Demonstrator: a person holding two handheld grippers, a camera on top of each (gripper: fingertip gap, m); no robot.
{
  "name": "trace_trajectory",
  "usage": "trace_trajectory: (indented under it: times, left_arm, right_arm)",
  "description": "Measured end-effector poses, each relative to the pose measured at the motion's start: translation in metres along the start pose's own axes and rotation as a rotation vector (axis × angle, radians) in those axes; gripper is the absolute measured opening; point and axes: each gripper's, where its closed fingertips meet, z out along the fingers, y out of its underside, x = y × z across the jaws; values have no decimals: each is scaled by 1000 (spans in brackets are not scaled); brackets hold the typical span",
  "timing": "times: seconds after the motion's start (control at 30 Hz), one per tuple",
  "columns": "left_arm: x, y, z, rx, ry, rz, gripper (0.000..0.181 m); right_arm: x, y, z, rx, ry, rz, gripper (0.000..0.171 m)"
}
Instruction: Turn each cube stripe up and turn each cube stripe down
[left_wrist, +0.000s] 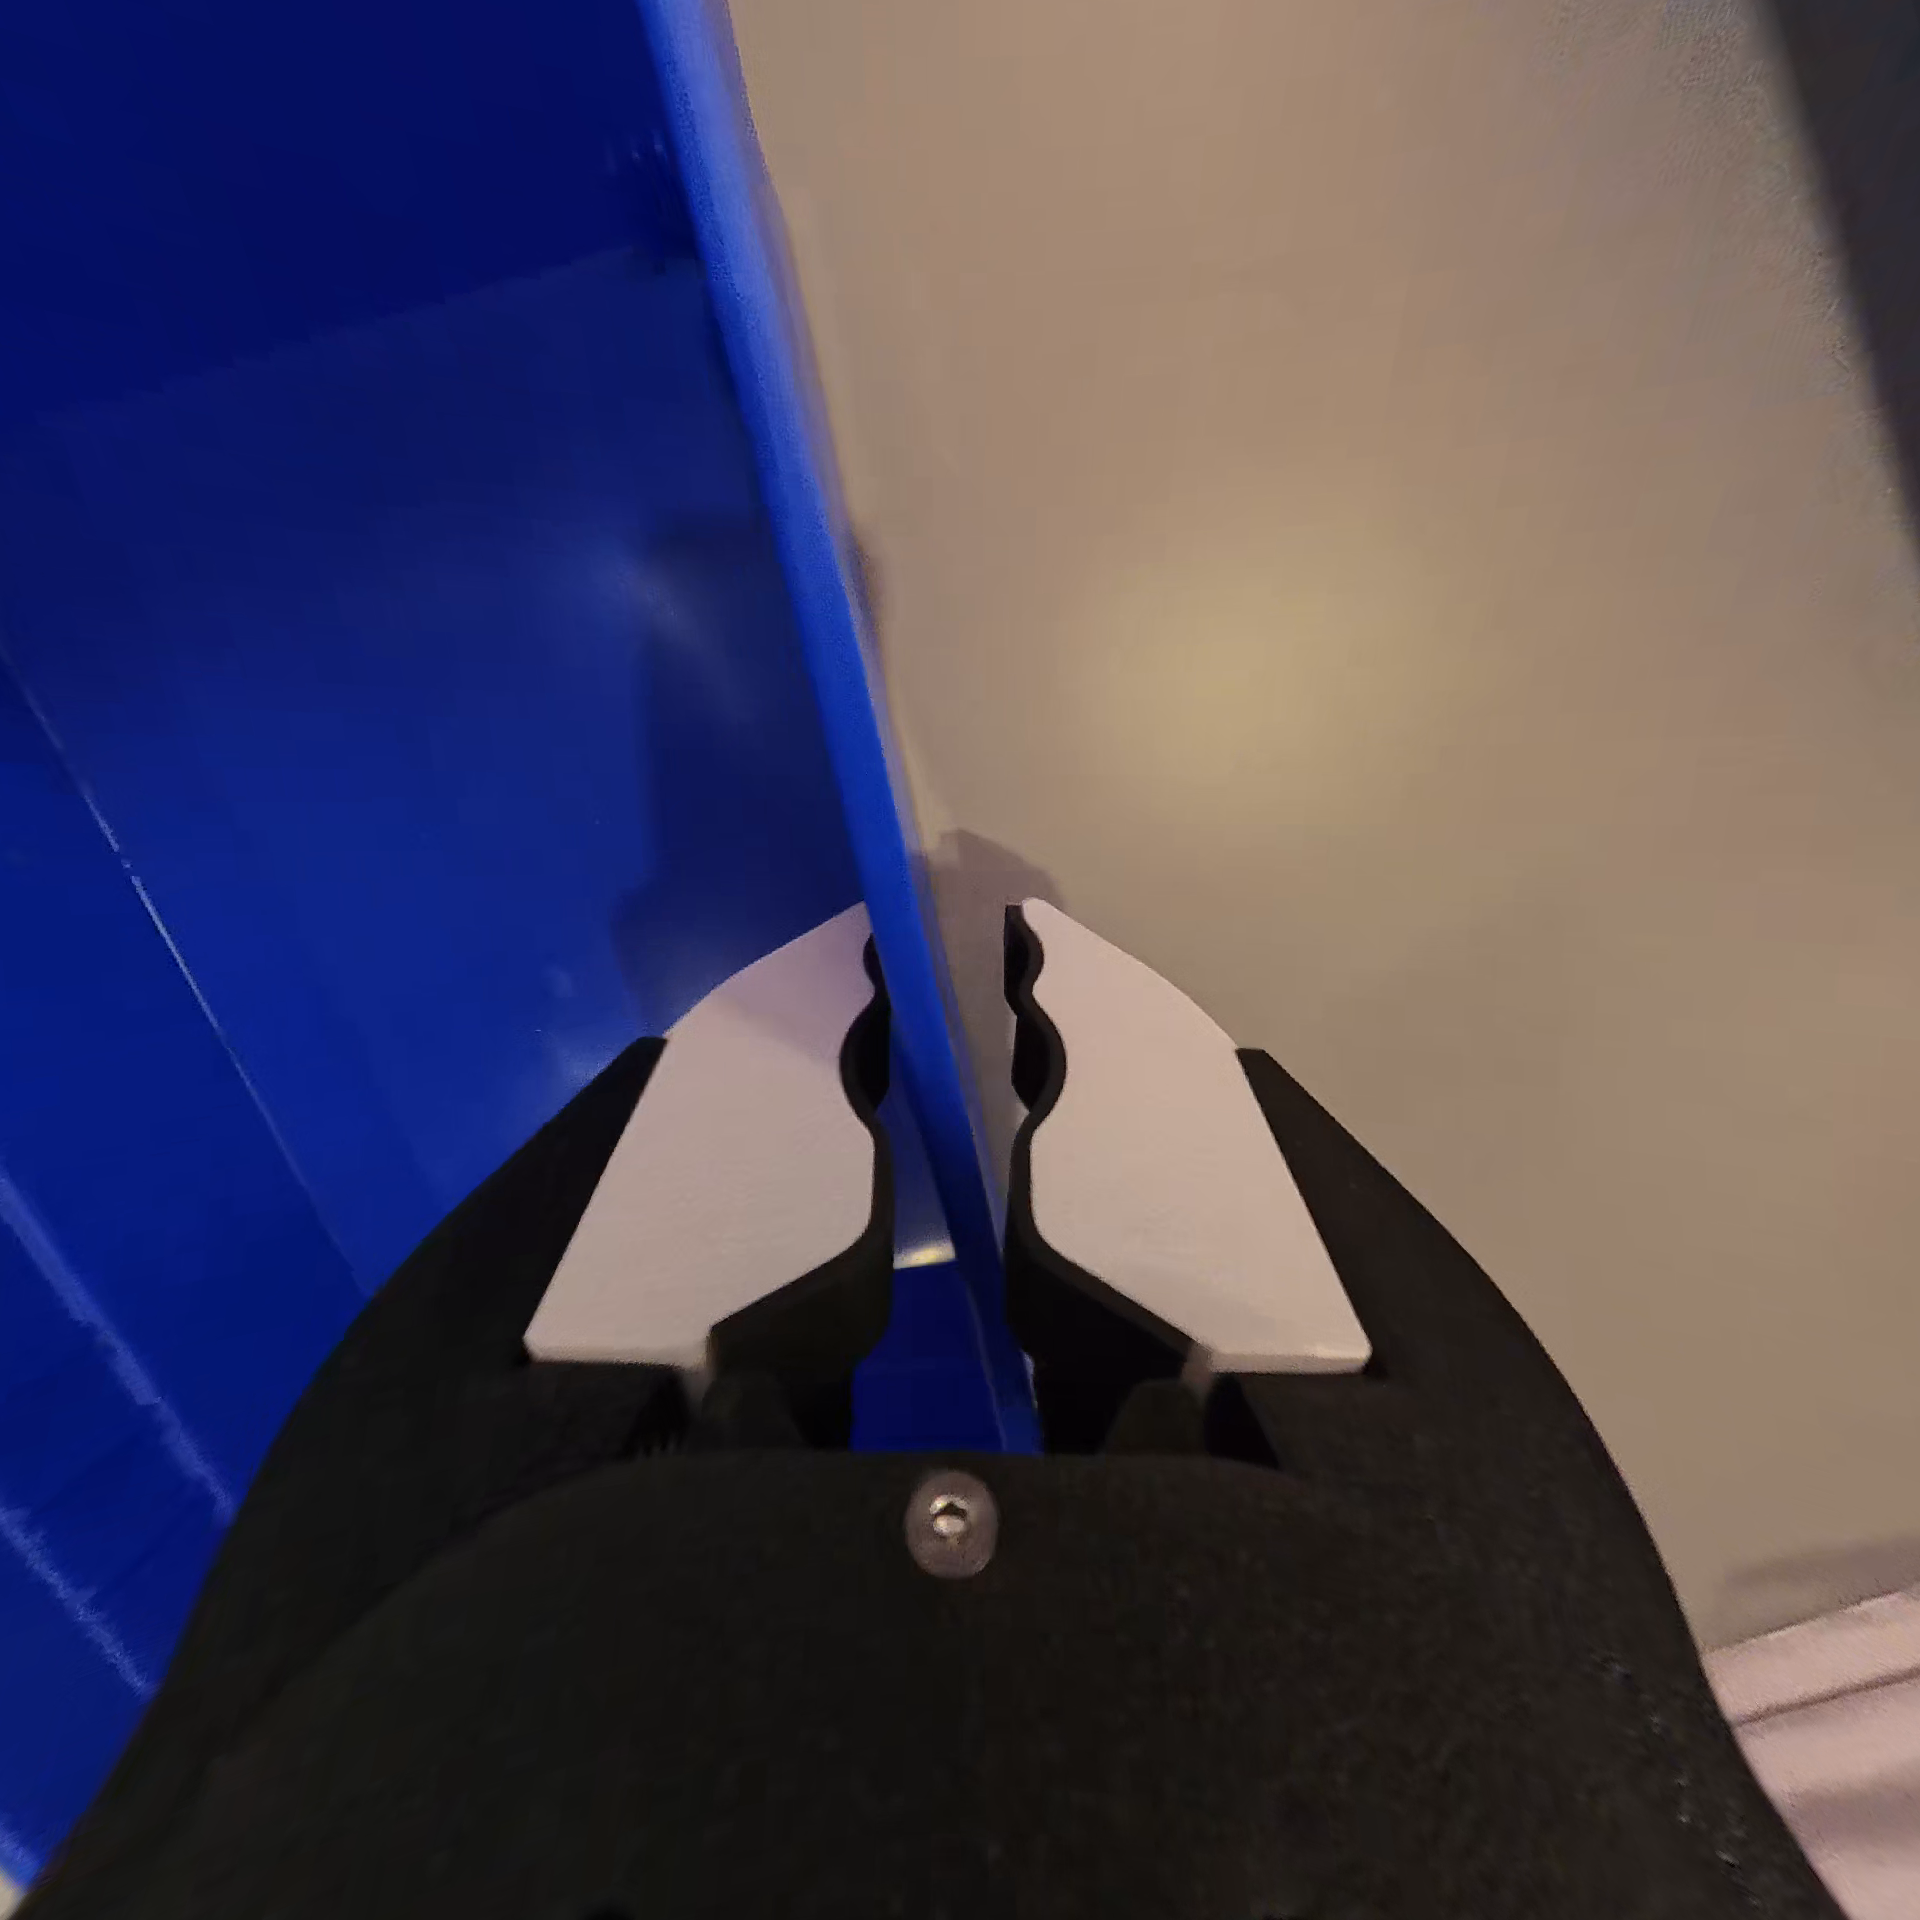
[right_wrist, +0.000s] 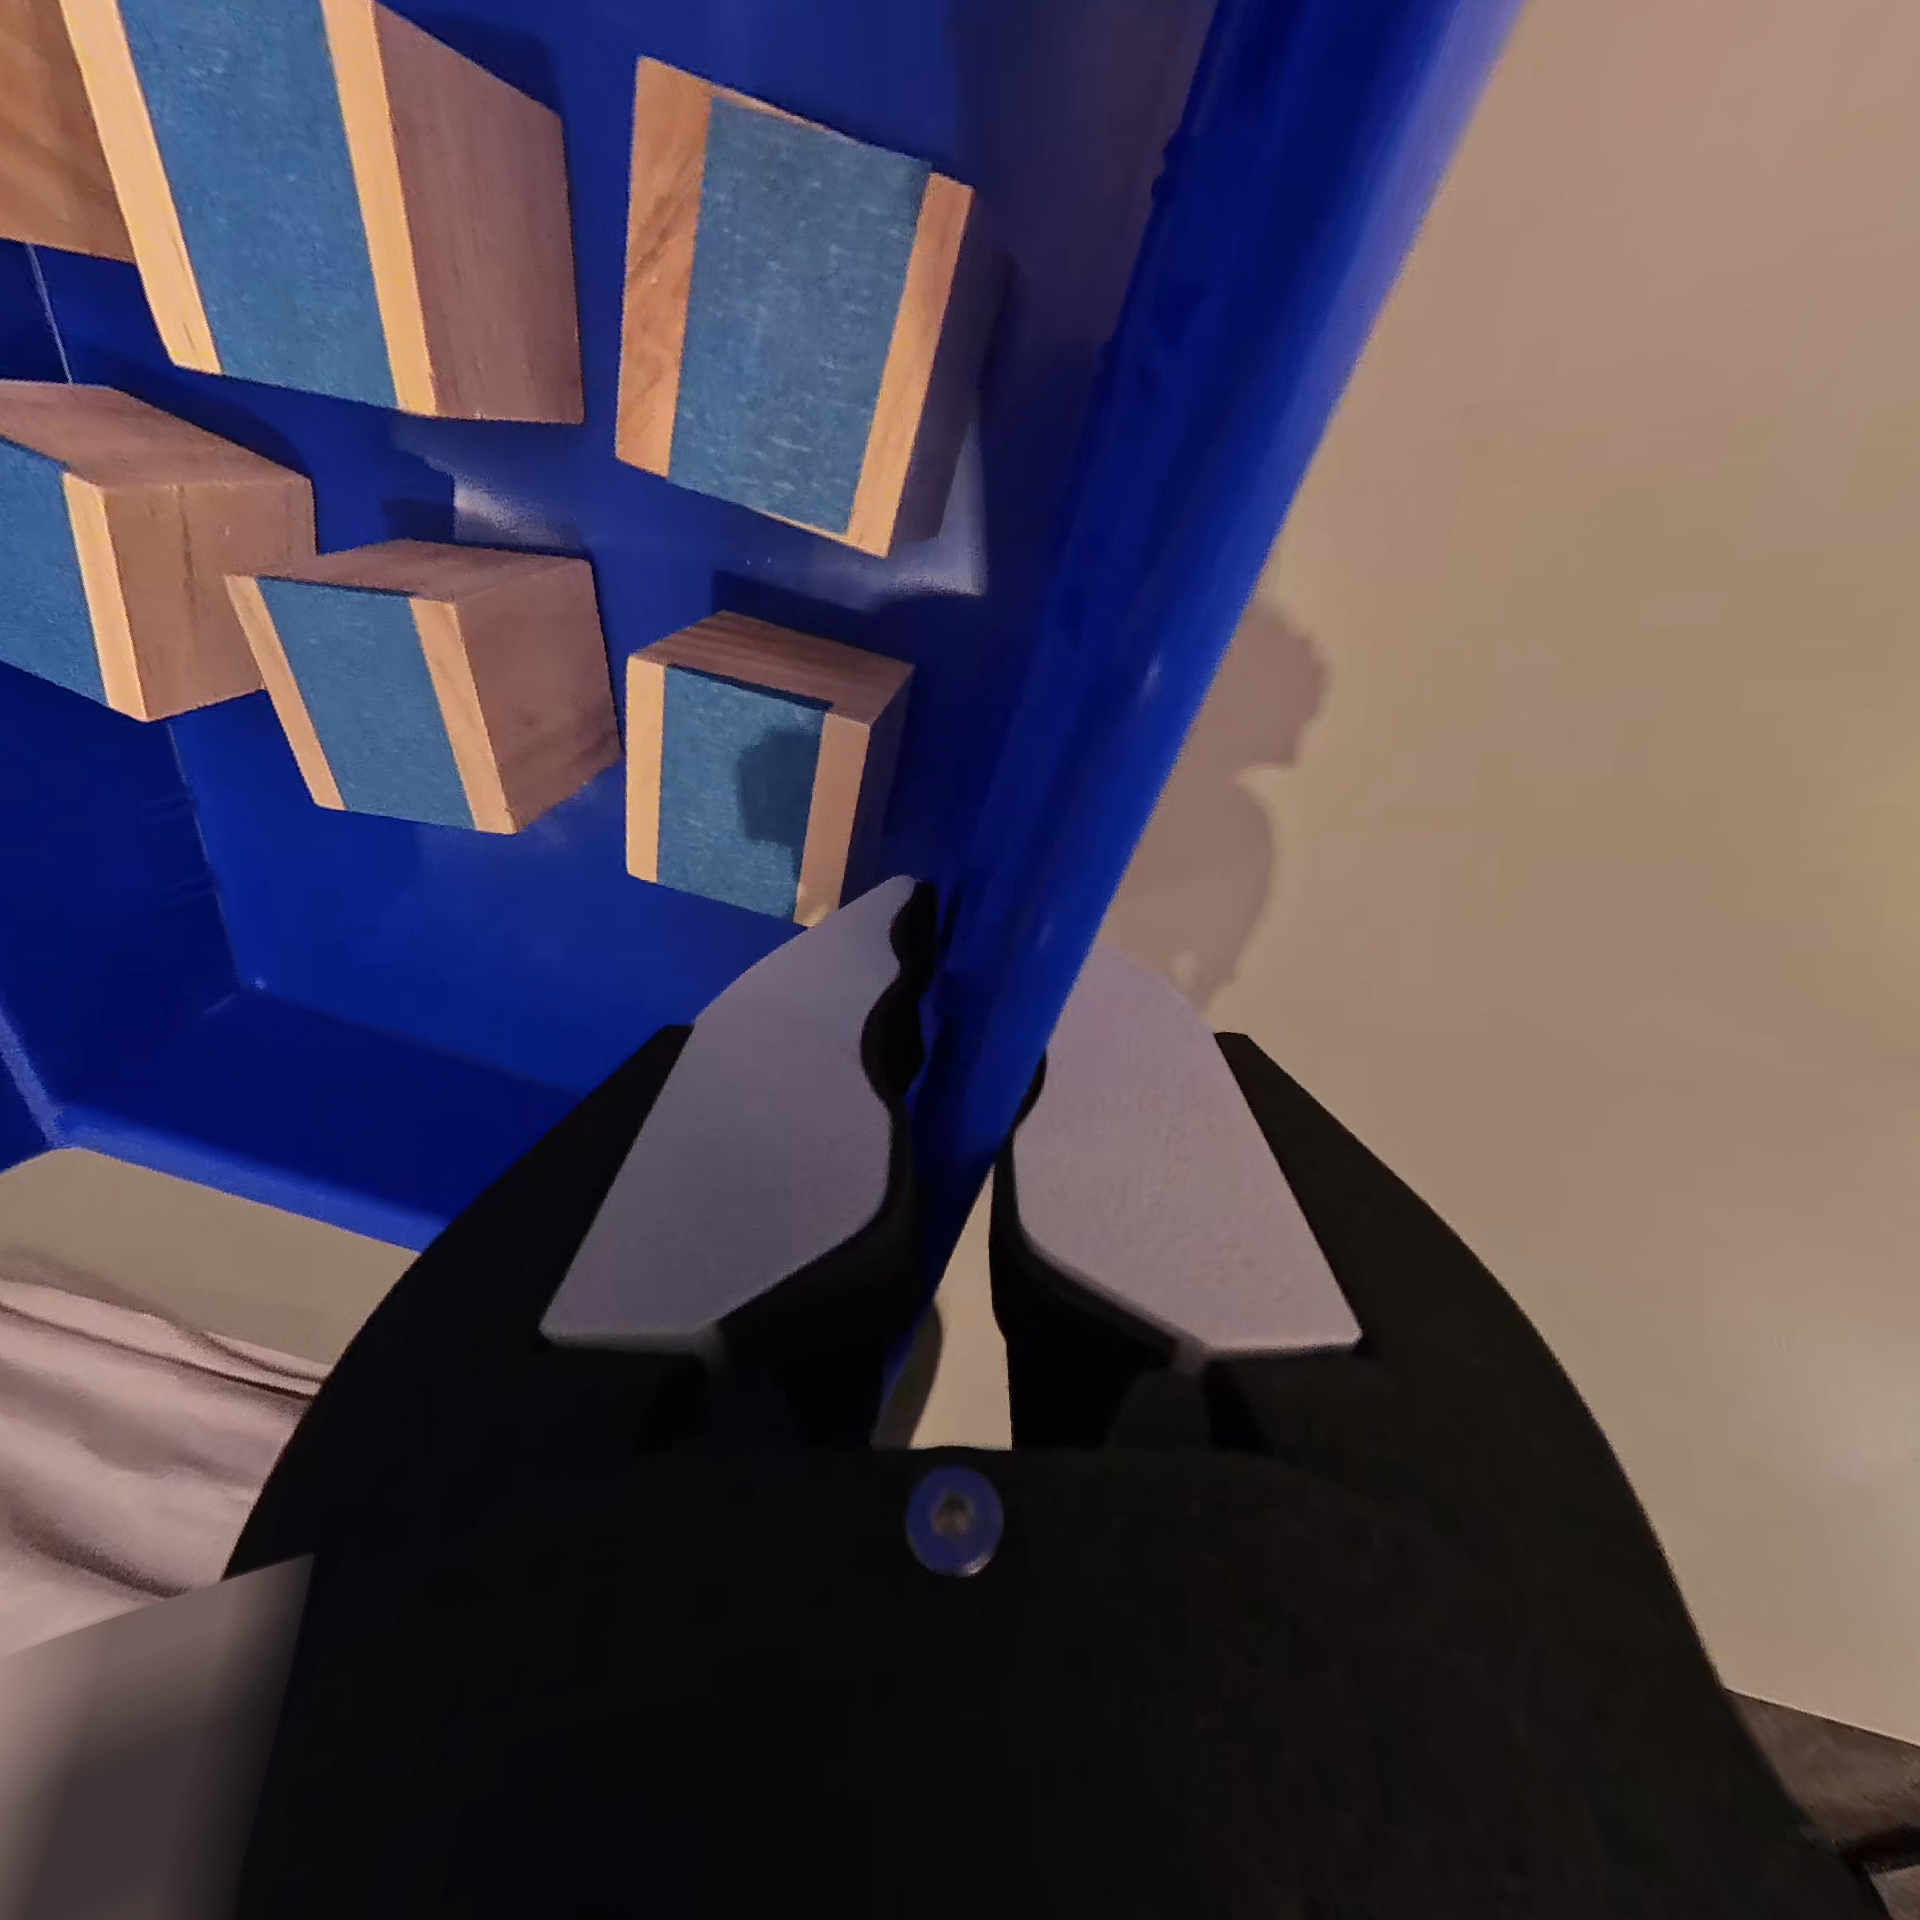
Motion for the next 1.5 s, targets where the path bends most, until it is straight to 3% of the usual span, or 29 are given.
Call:
trace_trajectory:
  times: [0.17,0.33,0.5,0.6,0.67,0.87,1.07,1.2,1.5]
  left_arm:
    - [20,-7,7,0,28,24,21]
    - [39,-15,7,29,115,-7,29]
    - [88,-35,-4,114,495,-61,64]
    - [107,-42,-12,126,708,-134,72]
    - [108,-45,-14,135,749,-153,75]
    - [108,-44,-18,144,726,-102,73]
    - [94,-41,-47,216,682,-47,46]
    - [72,-40,-87,340,589,12,46]
    - [-31,-23,-209,778,180,-6,43]
  right_arm:
    - [-32,-8,4,-21,-14,-50,10]
    - [-32,-14,3,-12,-4,-50,9]
    - [-27,-25,1,39,29,-60,9]
    - [-23,-30,1,54,49,-68,10]
    - [-22,-33,1,71,41,-64,9]
    - [-20,-37,3,77,62,-69,10]
    - [-20,-41,3,132,42,-85,8]
    - [-19,-42,2,152,51,-90,8]
    - [-3,-51,0,170,5,-129,7]
